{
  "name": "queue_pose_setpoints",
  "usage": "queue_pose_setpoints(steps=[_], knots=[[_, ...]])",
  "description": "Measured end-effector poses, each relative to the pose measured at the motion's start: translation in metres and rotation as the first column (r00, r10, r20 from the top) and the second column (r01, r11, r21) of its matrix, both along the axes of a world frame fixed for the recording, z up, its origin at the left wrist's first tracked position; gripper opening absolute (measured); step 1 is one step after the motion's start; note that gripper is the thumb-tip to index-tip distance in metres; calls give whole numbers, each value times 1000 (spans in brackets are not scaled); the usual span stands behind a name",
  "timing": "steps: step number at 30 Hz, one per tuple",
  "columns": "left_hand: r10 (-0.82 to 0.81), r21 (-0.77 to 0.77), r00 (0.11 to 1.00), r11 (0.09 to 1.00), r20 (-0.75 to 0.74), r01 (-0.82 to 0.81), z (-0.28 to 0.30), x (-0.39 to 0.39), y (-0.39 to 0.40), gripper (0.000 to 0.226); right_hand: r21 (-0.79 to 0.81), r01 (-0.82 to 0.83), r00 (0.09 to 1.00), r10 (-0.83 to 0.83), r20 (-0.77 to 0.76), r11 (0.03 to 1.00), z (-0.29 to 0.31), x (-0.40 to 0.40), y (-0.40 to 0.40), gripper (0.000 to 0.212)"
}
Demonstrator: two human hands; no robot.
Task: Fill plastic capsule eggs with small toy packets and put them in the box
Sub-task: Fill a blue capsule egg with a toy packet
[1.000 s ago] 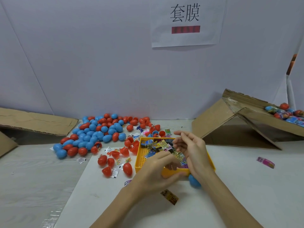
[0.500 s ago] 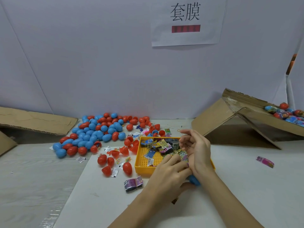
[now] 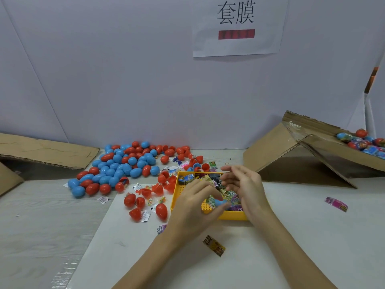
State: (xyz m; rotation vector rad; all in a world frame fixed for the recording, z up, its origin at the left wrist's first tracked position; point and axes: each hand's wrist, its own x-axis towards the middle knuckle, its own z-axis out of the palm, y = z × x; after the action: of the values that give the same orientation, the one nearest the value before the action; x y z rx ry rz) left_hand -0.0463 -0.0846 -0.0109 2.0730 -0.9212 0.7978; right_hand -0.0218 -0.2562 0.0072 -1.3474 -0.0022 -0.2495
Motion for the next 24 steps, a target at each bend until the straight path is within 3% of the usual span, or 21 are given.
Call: queue_pose_setpoints(steps=[3, 5, 8, 10, 12, 14, 18, 24], knots=[[-29, 346, 992, 938, 123, -16, -4, -2, -4, 38, -184, 48, 998, -42, 37, 982, -6, 1, 7, 31], [-25, 476, 989, 878, 143, -47, -9, -2, -8, 36, -233, 84, 996, -74, 49, 969, -8, 2, 7, 32], [8, 431, 994, 901, 110, -55, -8, -1, -6, 26, -310, 104, 995, -101, 24, 945, -11, 3, 5, 27], [73, 329, 994, 939, 80, -95, -4, 2, -1, 28, -443, 62, 998, -59, 18, 894, -13, 4, 4, 20], [171, 230, 984, 957, 55, -179, -2, 7, 7, 23, -640, -16, 997, 56, 43, 768, -13, 3, 6, 21], [331, 224, 944, 920, -9, -321, 0, 12, 17, 16, -752, -41, 987, 142, 71, 658, -13, 0, 12, 23], [509, 348, 847, 830, -153, -436, -5, 22, 33, 30, -739, -7, 992, 97, 80, 674, -14, -1, 18, 24], [452, 228, 819, 891, -353, -393, -5, 26, 27, 18, -762, -51, 993, 113, 30, 646, -13, 0, 16, 21]])
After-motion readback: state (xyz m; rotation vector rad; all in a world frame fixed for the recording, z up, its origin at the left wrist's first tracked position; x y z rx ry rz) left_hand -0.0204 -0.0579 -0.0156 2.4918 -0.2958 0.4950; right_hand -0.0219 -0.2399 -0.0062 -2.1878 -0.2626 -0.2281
